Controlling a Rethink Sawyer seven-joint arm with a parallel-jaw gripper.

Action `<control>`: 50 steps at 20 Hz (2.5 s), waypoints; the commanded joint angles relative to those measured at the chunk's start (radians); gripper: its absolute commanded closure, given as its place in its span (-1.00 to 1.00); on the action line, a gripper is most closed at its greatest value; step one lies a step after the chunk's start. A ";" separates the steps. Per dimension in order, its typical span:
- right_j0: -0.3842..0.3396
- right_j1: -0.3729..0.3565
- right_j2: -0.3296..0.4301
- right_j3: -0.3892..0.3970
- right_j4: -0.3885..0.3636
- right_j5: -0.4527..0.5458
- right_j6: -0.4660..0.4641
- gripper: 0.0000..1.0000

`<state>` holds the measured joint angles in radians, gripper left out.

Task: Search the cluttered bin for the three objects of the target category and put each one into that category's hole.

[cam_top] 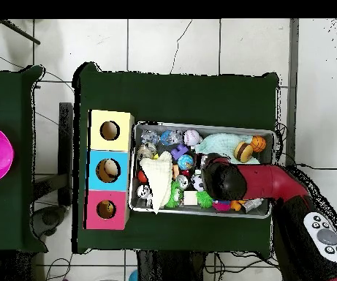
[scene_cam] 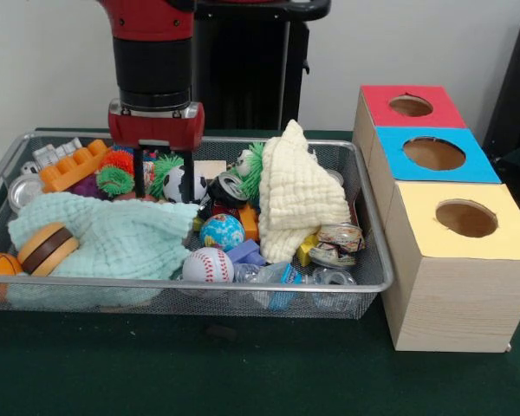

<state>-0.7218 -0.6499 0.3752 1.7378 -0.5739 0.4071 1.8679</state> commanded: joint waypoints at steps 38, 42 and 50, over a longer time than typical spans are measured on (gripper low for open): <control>0.043 0.182 -0.178 -0.021 -0.046 -0.321 0.073 1.00; 0.015 0.016 -0.104 0.059 0.027 -0.177 0.029 1.00; 0.038 -0.230 -0.043 0.145 0.190 0.051 0.001 1.00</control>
<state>-0.6964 -0.6962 0.2134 1.8000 -0.4906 0.2806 1.8679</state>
